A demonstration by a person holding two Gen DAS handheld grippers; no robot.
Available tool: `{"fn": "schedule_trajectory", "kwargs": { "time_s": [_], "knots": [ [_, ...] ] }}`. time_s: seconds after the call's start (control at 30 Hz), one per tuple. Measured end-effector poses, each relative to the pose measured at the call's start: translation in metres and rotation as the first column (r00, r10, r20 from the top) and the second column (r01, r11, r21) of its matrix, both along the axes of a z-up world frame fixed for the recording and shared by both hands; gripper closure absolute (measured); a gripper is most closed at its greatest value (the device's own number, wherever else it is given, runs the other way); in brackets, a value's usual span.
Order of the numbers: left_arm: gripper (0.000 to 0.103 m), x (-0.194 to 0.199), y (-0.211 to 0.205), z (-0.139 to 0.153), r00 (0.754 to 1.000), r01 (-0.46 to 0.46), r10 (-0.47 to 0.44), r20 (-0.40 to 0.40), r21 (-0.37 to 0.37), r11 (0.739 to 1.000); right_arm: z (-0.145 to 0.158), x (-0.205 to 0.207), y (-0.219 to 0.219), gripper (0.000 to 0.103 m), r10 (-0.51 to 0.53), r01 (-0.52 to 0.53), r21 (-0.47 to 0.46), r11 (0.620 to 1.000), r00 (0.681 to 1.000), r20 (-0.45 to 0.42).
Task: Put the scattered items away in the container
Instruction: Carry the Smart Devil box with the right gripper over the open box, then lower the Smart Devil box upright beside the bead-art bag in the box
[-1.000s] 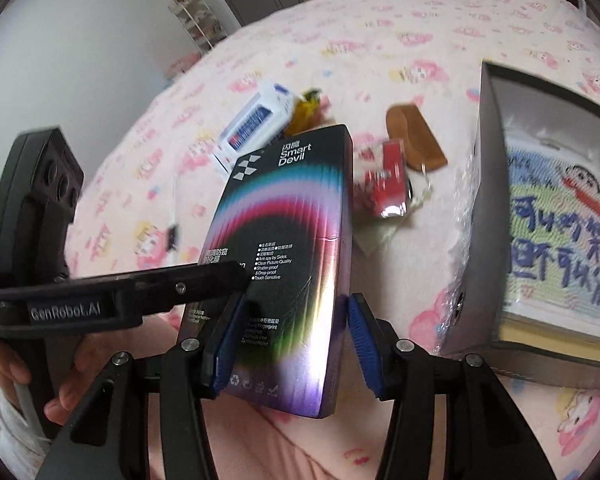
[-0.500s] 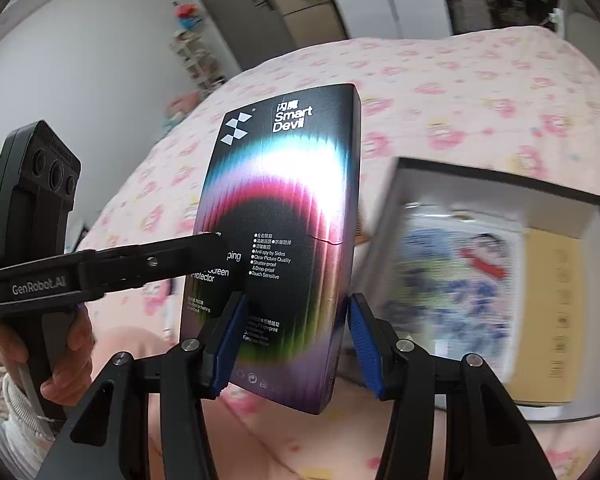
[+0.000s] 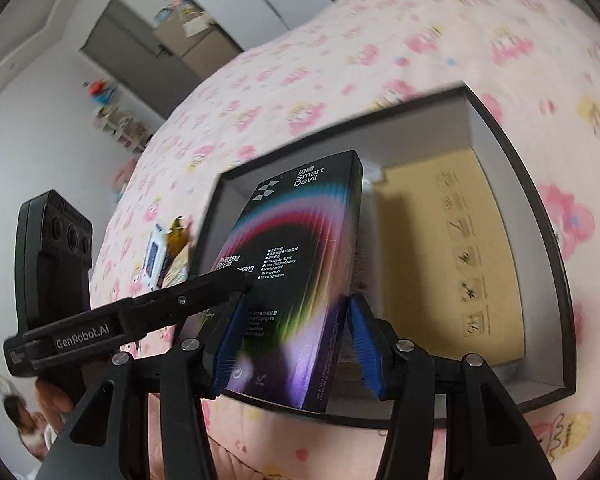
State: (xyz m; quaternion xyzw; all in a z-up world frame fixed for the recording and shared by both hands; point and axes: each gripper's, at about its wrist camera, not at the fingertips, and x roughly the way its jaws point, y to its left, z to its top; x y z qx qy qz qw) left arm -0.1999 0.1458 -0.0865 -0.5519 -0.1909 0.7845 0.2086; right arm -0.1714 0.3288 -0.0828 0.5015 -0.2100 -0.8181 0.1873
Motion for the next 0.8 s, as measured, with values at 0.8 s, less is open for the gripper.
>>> {"fn": "schedule_trajectory", "kwargs": {
  "time_s": [0.8],
  "knots": [
    [0.061, 0.001, 0.007, -0.029, 0.992, -0.123, 0.126, 0.032, -0.082, 0.989, -0.027, -0.011, 0.009, 0.056, -0.061, 0.043, 0.186, 0.982, 0.994, 0.093]
  ]
}}
